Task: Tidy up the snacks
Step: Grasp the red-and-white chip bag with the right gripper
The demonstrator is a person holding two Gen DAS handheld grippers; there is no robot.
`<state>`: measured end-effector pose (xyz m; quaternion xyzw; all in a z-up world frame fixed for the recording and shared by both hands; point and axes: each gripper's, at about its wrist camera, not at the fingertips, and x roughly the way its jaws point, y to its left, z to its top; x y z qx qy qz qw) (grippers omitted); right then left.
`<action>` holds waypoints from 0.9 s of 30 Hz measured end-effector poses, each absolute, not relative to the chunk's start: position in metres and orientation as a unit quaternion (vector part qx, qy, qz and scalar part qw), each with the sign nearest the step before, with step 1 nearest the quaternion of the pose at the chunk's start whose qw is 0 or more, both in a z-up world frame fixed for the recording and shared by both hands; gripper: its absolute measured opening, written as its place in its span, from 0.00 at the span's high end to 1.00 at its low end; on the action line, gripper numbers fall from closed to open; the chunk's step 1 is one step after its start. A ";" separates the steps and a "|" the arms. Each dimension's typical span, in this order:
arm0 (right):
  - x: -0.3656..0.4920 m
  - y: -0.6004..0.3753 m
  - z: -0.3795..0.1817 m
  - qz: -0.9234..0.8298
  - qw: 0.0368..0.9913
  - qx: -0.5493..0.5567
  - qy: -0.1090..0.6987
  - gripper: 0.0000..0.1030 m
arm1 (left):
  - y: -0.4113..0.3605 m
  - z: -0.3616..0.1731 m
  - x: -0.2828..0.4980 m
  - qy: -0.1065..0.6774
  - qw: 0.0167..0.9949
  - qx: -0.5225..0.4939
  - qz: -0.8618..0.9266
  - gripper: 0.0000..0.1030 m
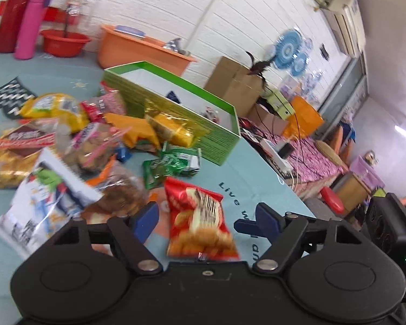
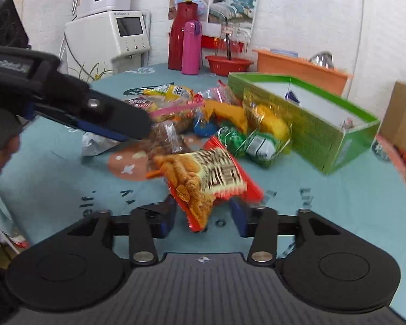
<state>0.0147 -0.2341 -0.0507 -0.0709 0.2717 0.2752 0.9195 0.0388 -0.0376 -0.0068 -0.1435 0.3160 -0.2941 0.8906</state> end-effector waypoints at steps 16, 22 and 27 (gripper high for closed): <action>0.031 -0.258 -0.061 0.271 0.908 0.065 0.312 0.00 | -0.046 -0.041 0.079 0.395 0.846 -0.194 -0.301 0.51; 0.035 -0.255 -0.064 0.297 0.901 0.076 0.308 0.32 | -0.044 -0.047 0.079 0.394 0.849 -0.191 -0.297 0.70; 0.031 -0.255 -0.057 0.291 0.904 0.070 0.304 0.37 | -0.048 -0.035 0.071 0.380 0.855 -0.184 -0.302 0.71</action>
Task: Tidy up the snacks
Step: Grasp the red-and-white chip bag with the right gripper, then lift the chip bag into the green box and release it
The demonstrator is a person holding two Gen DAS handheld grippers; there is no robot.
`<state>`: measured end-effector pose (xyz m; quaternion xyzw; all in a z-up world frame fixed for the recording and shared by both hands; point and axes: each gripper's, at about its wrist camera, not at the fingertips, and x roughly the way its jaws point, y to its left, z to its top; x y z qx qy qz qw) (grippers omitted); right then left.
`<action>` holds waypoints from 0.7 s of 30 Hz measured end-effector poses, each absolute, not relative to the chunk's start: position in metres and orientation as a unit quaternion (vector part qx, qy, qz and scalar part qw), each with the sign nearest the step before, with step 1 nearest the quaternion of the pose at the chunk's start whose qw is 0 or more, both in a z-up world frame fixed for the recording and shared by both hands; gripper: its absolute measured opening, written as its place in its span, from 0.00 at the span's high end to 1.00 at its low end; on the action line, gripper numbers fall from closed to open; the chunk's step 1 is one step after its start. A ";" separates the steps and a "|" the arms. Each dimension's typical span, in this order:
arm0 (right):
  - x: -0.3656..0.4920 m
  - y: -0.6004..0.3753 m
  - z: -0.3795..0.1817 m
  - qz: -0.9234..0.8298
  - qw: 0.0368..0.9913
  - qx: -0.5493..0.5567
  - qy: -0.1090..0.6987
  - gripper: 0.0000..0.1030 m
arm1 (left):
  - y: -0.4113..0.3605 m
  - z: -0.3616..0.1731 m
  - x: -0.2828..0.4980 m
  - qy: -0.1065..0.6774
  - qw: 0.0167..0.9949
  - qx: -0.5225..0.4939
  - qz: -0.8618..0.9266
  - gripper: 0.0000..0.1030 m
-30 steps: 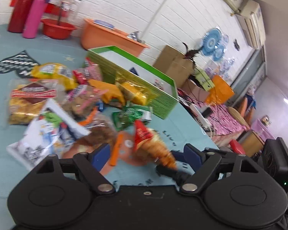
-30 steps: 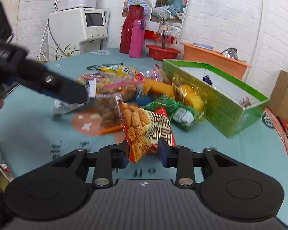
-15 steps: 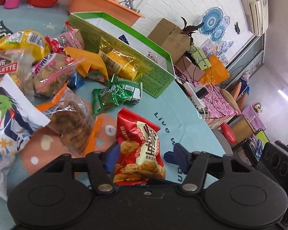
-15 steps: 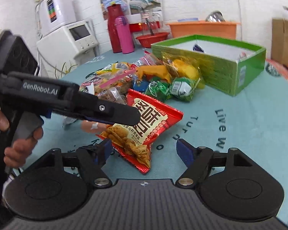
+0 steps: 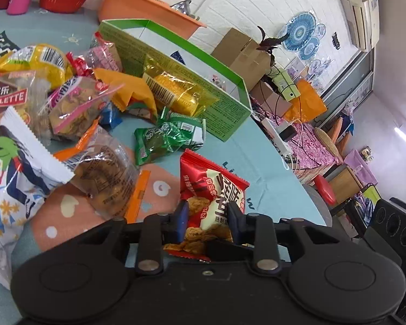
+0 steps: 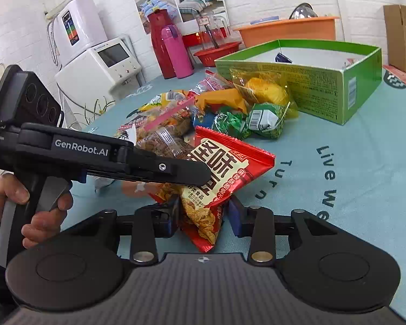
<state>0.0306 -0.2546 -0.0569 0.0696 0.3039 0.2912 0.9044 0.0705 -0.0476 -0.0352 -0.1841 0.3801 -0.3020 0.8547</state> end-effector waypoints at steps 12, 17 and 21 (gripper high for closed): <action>0.050 -0.272 0.004 0.281 0.935 0.035 0.213 0.43 | -0.075 0.049 0.098 0.282 0.889 -0.131 -0.336 0.70; 0.085 -0.277 0.032 0.263 0.950 0.013 0.169 0.43 | -0.088 0.074 0.137 0.252 0.897 -0.124 -0.341 0.70; 0.120 -0.279 0.037 0.252 0.954 0.019 0.162 0.43 | -0.095 0.074 0.178 0.254 0.899 -0.130 -0.333 0.70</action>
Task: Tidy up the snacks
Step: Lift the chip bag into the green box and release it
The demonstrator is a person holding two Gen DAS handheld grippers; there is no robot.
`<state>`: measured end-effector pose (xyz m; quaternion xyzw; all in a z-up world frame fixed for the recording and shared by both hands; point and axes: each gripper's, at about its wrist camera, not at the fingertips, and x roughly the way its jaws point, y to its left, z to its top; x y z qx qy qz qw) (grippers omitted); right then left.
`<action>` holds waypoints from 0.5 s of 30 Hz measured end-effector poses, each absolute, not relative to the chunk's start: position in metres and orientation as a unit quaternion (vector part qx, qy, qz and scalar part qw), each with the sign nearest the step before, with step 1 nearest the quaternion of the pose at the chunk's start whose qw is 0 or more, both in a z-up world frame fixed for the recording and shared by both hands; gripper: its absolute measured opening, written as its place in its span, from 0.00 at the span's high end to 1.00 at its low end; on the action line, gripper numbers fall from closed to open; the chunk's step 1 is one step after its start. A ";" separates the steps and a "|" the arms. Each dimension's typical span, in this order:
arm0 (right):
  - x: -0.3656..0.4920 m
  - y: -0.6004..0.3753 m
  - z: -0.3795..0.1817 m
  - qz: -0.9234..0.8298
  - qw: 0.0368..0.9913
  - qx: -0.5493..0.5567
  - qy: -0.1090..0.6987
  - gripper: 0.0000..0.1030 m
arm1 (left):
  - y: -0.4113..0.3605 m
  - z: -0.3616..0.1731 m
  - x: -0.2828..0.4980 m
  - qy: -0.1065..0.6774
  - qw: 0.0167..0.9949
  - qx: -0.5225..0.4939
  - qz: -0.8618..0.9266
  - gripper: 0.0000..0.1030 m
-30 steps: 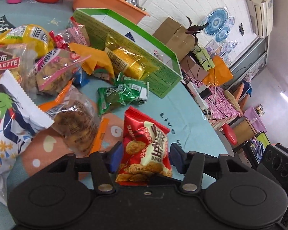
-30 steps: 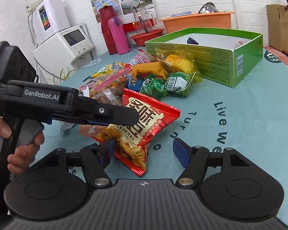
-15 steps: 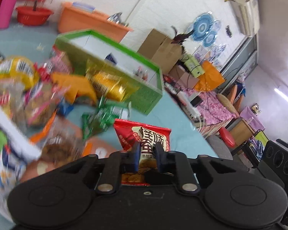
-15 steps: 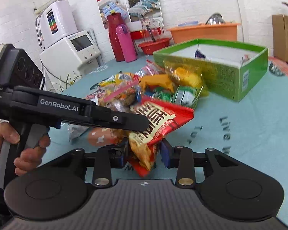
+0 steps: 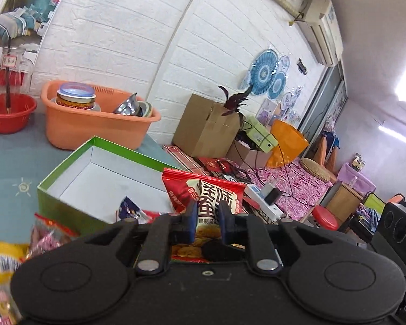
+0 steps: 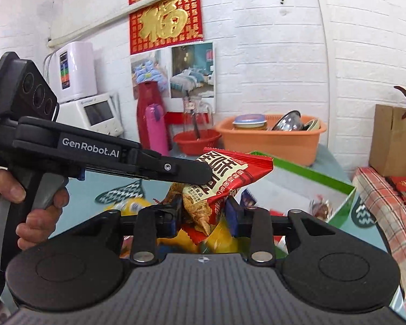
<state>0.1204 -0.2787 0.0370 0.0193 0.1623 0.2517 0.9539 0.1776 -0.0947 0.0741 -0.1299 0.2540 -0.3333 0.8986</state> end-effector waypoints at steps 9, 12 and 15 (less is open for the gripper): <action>0.188 -0.287 0.017 0.231 0.954 0.034 0.186 0.44 | -0.102 0.046 0.254 0.289 0.883 -0.157 -0.336 0.69; 0.200 -0.293 0.009 0.226 0.954 0.040 0.192 0.44 | -0.107 0.037 0.271 0.298 0.878 -0.159 -0.339 0.69; 0.210 -0.298 0.001 0.222 0.954 0.045 0.198 0.44 | -0.115 0.031 0.284 0.303 0.877 -0.155 -0.338 0.69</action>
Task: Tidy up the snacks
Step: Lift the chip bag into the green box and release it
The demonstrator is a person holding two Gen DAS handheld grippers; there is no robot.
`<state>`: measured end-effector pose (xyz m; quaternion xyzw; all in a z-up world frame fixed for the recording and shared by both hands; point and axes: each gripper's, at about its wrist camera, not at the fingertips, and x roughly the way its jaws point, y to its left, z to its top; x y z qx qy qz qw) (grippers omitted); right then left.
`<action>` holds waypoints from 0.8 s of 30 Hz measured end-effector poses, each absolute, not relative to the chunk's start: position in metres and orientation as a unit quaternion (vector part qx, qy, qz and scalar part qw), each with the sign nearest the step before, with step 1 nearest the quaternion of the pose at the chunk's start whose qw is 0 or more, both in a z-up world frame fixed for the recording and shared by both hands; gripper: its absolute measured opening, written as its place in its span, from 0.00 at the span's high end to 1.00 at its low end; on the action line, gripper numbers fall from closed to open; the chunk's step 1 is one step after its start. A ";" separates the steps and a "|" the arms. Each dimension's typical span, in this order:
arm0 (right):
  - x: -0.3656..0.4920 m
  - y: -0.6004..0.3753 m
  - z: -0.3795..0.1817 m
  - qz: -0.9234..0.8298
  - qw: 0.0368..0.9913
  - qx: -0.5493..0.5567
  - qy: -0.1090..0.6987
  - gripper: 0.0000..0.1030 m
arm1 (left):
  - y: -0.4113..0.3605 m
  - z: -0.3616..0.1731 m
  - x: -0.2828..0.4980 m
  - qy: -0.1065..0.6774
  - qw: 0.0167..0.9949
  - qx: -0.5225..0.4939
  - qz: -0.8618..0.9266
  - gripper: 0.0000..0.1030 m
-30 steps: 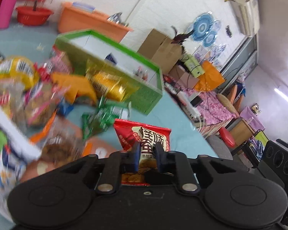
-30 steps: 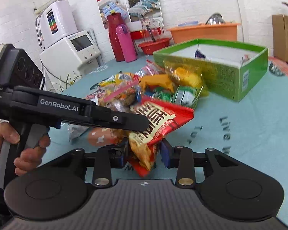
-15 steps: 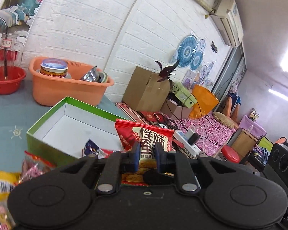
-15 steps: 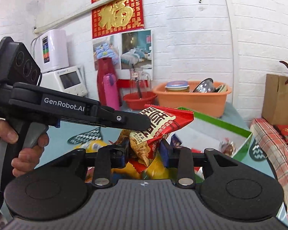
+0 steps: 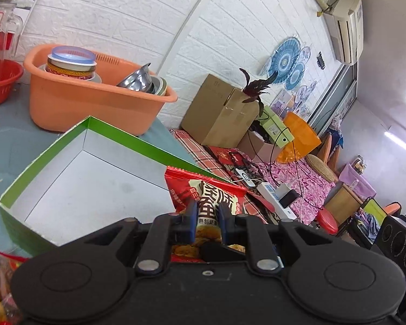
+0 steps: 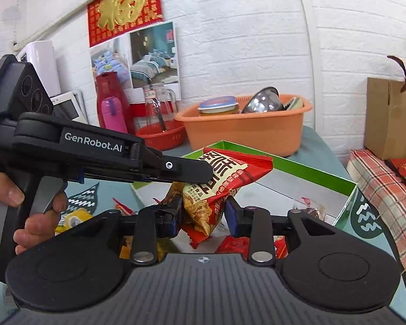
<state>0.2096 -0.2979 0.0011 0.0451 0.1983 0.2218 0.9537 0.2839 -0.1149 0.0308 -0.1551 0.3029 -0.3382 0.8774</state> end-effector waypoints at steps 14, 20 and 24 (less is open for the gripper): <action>0.212 -0.305 -0.018 0.150 0.969 0.001 0.197 0.00 | -0.113 0.023 0.275 0.299 0.902 -0.129 -0.282 0.00; 0.161 -0.316 0.001 0.135 0.977 0.012 0.163 0.00 | -0.109 0.044 0.234 0.309 0.902 -0.140 -0.268 0.00; 0.122 -0.323 0.006 0.114 0.981 0.009 0.154 0.00 | -0.109 0.047 0.196 0.299 0.908 -0.106 -0.273 0.00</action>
